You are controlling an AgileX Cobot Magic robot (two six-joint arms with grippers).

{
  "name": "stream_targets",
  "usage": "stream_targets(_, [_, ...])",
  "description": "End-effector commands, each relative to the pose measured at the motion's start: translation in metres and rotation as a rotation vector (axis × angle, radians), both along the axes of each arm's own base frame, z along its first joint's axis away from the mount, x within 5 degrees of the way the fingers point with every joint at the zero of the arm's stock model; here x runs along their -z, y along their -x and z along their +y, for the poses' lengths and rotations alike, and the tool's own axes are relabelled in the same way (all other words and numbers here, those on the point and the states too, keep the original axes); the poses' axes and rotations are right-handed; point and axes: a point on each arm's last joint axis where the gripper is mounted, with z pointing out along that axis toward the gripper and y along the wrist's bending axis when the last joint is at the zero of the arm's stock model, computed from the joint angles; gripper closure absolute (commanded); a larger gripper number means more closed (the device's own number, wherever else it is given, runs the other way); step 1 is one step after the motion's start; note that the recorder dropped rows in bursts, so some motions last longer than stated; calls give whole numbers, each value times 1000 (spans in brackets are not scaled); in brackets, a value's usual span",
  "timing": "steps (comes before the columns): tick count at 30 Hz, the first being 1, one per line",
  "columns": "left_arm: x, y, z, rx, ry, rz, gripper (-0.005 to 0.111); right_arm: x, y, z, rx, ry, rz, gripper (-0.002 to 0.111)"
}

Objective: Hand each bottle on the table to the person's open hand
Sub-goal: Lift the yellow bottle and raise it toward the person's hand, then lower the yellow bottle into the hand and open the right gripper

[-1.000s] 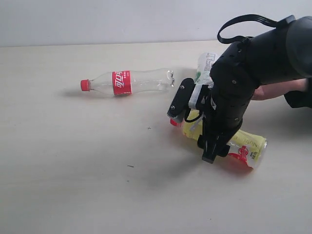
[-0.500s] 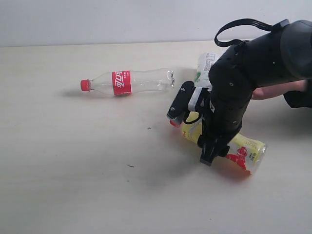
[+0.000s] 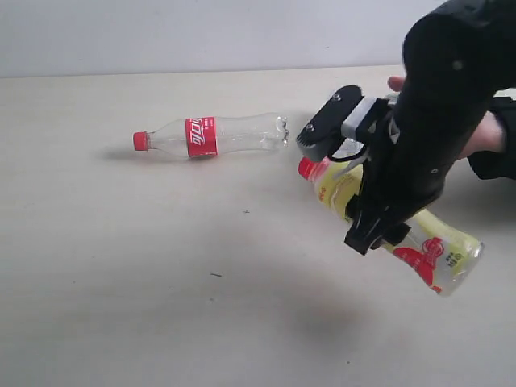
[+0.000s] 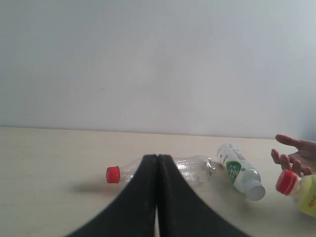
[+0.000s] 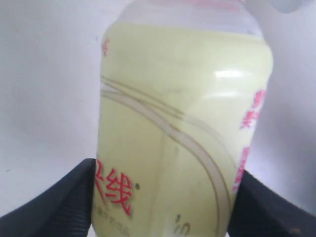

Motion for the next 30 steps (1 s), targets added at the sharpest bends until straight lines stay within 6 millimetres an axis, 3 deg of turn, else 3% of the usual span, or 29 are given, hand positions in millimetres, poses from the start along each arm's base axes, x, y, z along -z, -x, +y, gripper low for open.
stream_targets(1, [0,1,0,-1,14,-4,107,-36,21,-9,94,-72,-9,108])
stream_targets(8, [0,1,0,-1,14,-4,107,-77,31,-37,235,-56,-223,108])
stream_targets(16, [0,1,0,-1,14,-4,107,-101,4,-68,538,-58,-308,108])
stream_targets(21, [0,1,0,-1,14,-4,107,-103,-18,-66,580,-124,-233,108])
stream_targets(30, [0,1,0,-1,14,-4,107,-81,-60,-51,572,-57,-146,108])
